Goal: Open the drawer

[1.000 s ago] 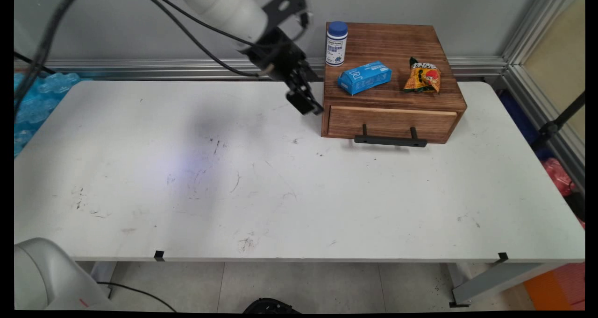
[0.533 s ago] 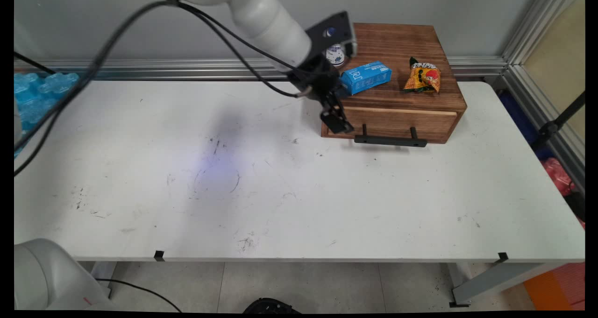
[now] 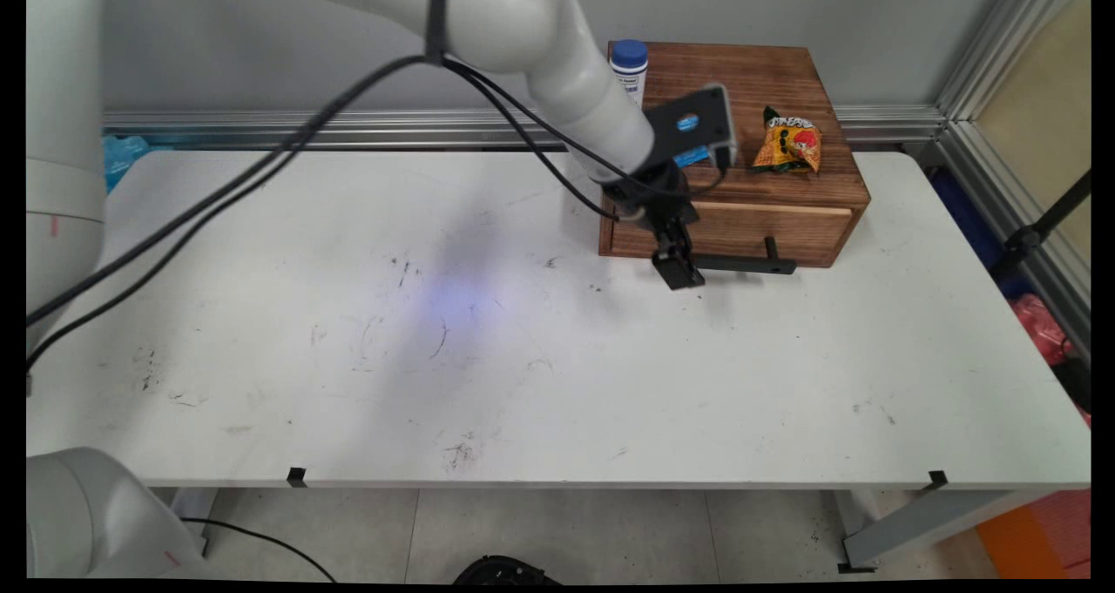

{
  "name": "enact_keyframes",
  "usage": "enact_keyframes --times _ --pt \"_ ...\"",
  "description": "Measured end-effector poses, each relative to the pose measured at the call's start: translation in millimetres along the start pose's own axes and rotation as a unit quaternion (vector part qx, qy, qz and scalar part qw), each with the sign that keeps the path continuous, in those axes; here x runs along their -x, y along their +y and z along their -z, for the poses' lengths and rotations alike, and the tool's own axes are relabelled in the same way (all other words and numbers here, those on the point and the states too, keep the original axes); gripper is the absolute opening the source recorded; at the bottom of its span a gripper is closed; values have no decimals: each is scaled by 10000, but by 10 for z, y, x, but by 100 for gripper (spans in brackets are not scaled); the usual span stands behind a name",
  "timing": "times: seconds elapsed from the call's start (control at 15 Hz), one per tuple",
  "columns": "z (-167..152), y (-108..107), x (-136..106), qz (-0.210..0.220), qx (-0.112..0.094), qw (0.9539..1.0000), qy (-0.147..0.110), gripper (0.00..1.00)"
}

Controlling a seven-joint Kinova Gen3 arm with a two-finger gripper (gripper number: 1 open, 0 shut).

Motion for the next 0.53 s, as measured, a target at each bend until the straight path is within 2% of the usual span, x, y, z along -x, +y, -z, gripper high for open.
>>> enact_keyframes --times 0.53 --pt "-521 -22 -165 -212 97 9996 -187 100"
